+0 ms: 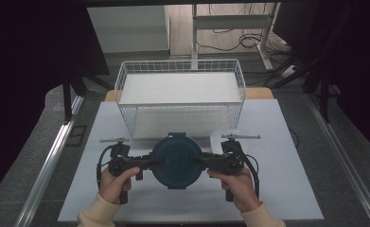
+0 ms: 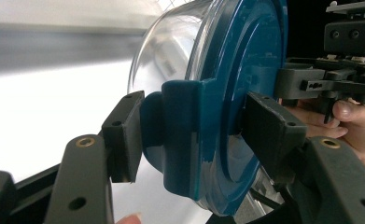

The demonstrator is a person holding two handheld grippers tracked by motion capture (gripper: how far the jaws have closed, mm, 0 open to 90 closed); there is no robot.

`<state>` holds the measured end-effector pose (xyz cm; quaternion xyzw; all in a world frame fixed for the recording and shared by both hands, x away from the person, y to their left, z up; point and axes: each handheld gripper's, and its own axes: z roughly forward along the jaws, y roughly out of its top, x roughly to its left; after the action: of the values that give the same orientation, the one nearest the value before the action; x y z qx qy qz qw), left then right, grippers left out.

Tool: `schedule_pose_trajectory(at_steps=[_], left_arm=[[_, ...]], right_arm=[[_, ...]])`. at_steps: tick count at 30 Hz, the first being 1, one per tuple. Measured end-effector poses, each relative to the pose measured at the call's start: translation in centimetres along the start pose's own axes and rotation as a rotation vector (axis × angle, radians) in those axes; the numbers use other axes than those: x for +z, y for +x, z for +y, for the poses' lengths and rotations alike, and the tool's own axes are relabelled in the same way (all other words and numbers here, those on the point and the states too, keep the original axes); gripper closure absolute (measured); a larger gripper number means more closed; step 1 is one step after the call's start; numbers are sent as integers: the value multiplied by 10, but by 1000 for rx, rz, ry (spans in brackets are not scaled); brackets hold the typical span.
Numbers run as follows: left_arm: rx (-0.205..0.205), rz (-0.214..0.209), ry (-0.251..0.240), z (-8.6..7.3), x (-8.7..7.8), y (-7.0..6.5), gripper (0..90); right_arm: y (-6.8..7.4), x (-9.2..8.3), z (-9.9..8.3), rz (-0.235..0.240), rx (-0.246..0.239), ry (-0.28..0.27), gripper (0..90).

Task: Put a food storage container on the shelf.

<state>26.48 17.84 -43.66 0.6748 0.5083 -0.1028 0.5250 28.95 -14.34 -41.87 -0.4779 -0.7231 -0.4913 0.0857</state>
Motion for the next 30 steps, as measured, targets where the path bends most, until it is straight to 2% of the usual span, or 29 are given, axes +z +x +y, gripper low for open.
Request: schedule_pose_trajectory(at_steps=[7, 12, 21, 30], left_arm=[[5, 3, -8, 19, -5, -5, 410], [31, 9, -8, 34, -7, -11, 410], [46, 16, -10, 60, -9, -15, 410], [63, 15, -16, 83, -12, -25, 409]], right_arm=[[4, -1, 21, 6, -20, 0, 396], [7, -4, 37, 10, -42, -6, 396], [8, -6, 63, 15, -51, -11, 396], [14, -14, 83, 17, -62, -23, 396]])
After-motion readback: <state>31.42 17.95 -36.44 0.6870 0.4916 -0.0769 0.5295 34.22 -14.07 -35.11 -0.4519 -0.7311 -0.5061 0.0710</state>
